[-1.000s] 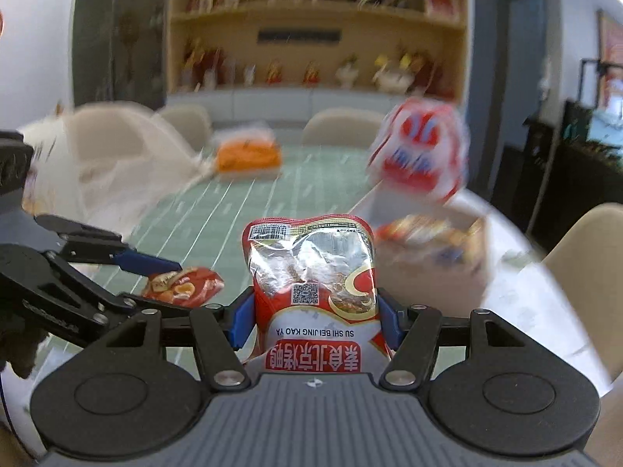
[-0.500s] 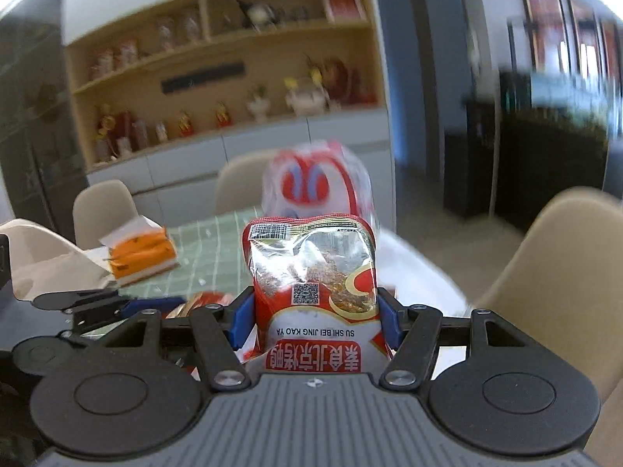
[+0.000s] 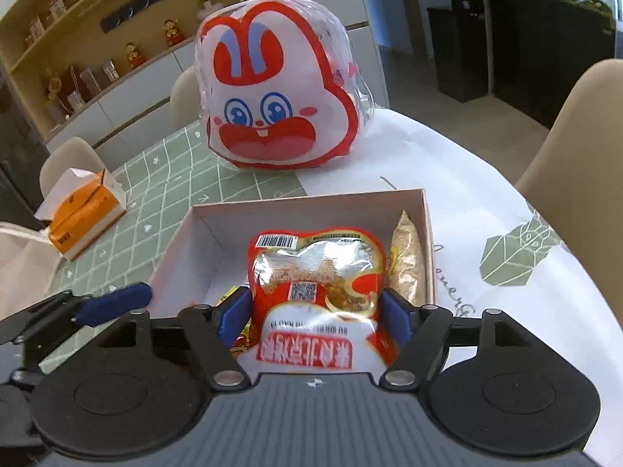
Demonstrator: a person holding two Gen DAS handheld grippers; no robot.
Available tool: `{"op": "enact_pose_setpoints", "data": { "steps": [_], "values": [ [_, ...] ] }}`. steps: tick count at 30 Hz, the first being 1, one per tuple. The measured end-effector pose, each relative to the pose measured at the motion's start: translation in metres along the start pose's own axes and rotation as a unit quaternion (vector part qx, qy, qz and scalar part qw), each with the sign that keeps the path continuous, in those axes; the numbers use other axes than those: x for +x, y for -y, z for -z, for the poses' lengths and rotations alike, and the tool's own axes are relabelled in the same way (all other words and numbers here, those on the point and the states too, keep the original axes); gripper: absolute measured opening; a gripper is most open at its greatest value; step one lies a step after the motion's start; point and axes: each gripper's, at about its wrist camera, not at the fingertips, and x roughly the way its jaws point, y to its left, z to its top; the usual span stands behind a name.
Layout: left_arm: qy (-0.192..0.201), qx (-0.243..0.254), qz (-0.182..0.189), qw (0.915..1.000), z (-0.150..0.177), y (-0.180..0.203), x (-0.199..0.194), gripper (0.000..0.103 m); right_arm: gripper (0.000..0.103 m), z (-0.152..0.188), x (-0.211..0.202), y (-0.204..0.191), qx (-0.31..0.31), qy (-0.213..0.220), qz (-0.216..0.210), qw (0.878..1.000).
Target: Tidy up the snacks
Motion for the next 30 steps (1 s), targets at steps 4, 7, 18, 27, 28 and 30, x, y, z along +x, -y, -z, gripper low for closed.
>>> {"op": "enact_pose_setpoints", "data": {
  "steps": [4,7,18,27,28,30],
  "values": [
    [0.035,-0.014,-0.013,0.9992,-0.002,-0.002,-0.035,0.076,0.077,0.009,-0.041,-0.008,-0.002,0.06,0.003,0.998],
    [0.045,-0.021,-0.009,0.9987,0.007,0.004,-0.066,0.076,0.078,0.028,-0.079,-0.022,-0.013,0.104,0.012,0.994],
    [0.021,-0.012,0.002,0.9997,0.092,0.04,-0.143,0.072,0.085,0.149,-0.153,-0.057,-0.032,0.14,0.052,0.988],
    [-0.022,-0.029,-0.023,0.9991,0.138,0.028,-0.143,0.072,0.085,0.218,-0.121,-0.071,-0.037,0.071,0.095,0.992],
    [-0.025,-0.029,-0.025,0.9989,0.141,0.027,-0.14,0.072,0.085,0.22,-0.118,-0.071,-0.035,0.067,0.096,0.992],
    [-0.032,-0.032,-0.025,0.9987,0.145,0.026,-0.137,0.072,0.085,0.225,-0.113,-0.068,-0.032,0.057,0.101,0.993]
  ]
}}
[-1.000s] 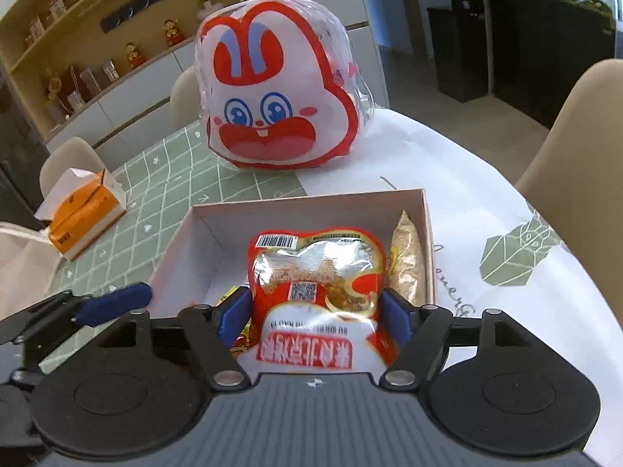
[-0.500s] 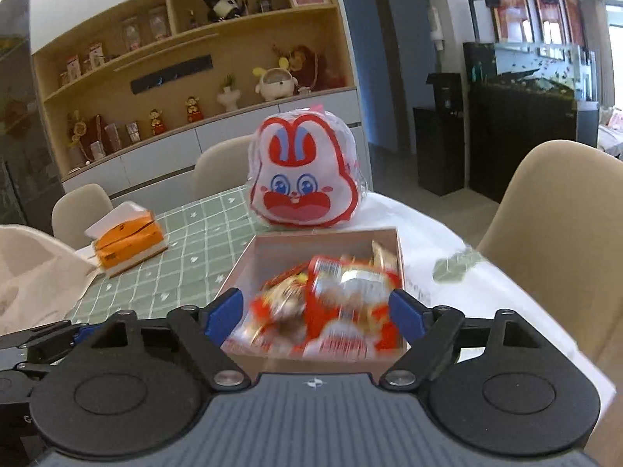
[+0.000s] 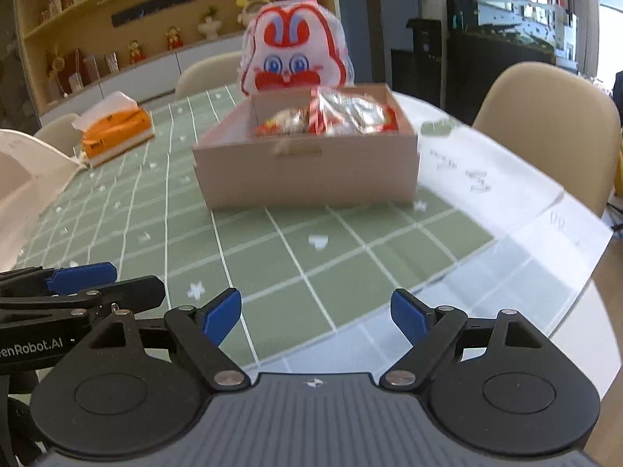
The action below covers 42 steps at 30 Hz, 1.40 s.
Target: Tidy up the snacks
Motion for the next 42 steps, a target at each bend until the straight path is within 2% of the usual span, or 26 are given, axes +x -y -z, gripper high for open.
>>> {"op": "enact_pose_setpoints", "data": {
  "steps": [4,14,22,27,42],
  "values": [
    [-0.014,-0.008,-0.005,0.9999,0.005,-0.005,0.011,0.072,0.085,0.006,0.004,-0.001,-0.013,0.006,0.019,1.0],
    [-0.003,-0.004,-0.012,0.9999,0.008,-0.003,0.013,0.072,0.089,0.006,0.006,-0.004,-0.03,0.004,0.032,0.999],
    [-0.012,0.029,-0.031,0.999,0.008,0.007,0.016,0.072,0.09,0.007,0.004,0.003,-0.015,0.007,0.055,0.998],
    [-0.022,0.069,-0.063,0.9954,0.009,0.021,0.02,0.072,0.092,0.008,0.005,0.003,-0.017,0.007,0.053,0.998],
    [-0.023,0.048,-0.085,0.9949,0.007,0.023,0.023,0.072,0.092,0.01,0.004,0.004,-0.009,0.011,0.059,0.998]
  ]
}}
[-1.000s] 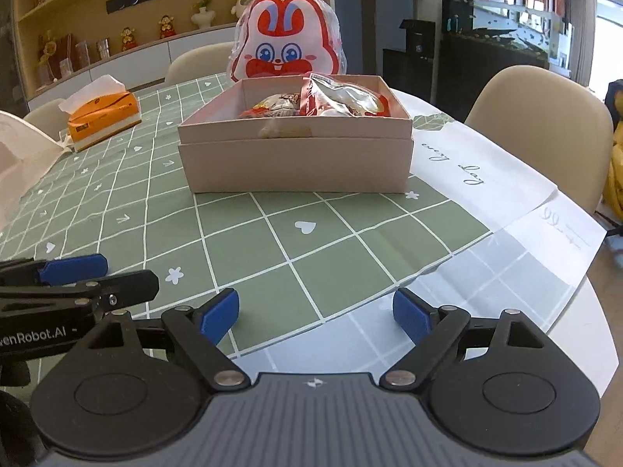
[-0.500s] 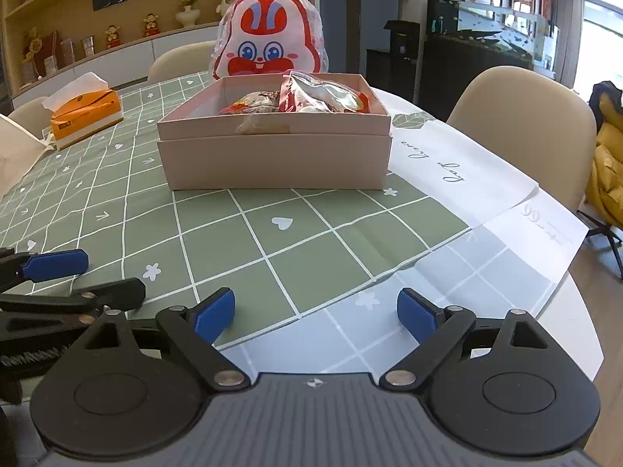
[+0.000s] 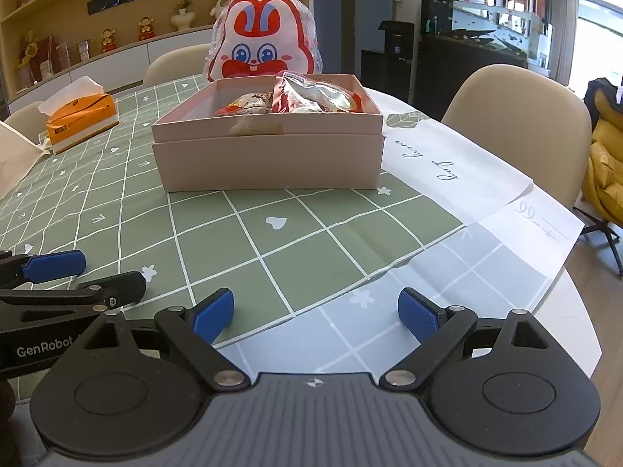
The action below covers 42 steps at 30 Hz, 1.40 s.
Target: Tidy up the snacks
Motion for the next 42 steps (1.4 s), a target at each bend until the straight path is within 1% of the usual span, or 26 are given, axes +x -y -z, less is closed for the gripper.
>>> {"op": "enact_pose_setpoints", "data": {
  "steps": [5,42],
  "values": [
    [0.001,-0.002,-0.001,1.0,0.0002,-0.0006,-0.0005,0.07,0.092,0.001,-0.0008,0.0023,0.009,0.003,0.002,1.0],
    [0.001,-0.003,-0.003,1.0,0.0,-0.0002,-0.0008,0.07,0.093,0.001,-0.0002,0.0004,0.004,0.001,0.005,1.0]
  ]
}}
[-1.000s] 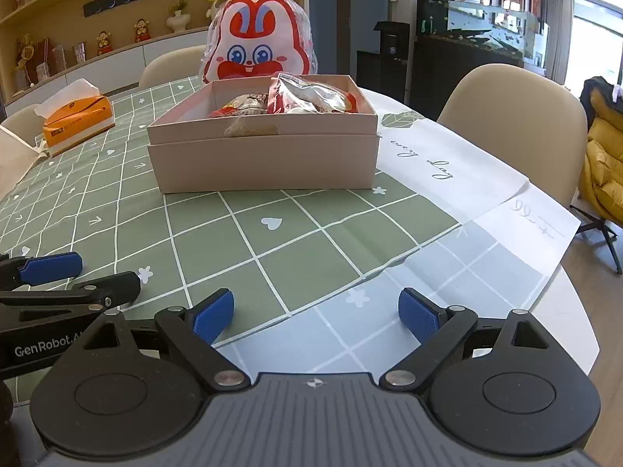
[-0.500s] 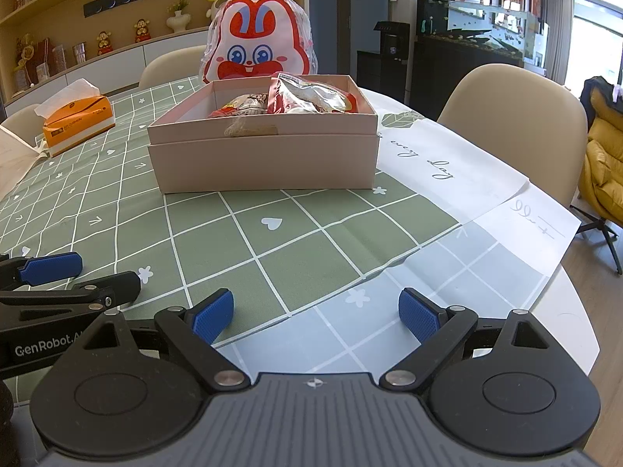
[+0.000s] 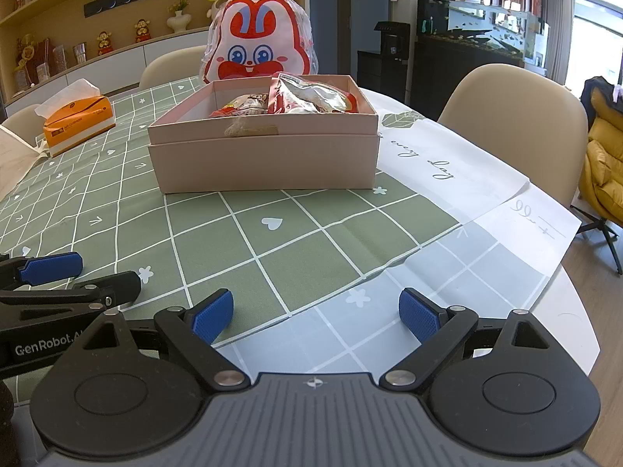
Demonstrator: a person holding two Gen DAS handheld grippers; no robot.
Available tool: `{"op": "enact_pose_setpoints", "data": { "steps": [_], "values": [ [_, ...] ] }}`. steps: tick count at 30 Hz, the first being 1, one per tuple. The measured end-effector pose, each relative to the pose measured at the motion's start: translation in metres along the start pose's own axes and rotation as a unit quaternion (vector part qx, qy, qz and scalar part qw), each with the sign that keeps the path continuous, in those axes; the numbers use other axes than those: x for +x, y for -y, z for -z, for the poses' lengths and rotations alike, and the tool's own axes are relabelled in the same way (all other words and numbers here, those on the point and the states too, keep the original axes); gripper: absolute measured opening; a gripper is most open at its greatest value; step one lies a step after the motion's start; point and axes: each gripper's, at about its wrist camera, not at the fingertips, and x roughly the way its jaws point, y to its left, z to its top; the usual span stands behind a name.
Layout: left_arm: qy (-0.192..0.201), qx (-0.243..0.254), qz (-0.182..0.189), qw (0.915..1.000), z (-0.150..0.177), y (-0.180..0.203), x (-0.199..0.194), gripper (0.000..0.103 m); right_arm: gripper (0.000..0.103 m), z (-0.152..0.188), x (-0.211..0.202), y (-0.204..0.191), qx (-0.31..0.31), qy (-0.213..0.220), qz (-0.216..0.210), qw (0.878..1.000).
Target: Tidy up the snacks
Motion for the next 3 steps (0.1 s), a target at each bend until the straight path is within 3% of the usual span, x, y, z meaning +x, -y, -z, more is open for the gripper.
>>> {"op": "enact_pose_setpoints", "data": {
  "steps": [3],
  "values": [
    [0.001,-0.001,-0.002,1.0,-0.0001,-0.0001,-0.0004,0.068,0.094,-0.0007,0.0004,0.0001,-0.001,-0.001,-0.002,1.0]
  ]
}}
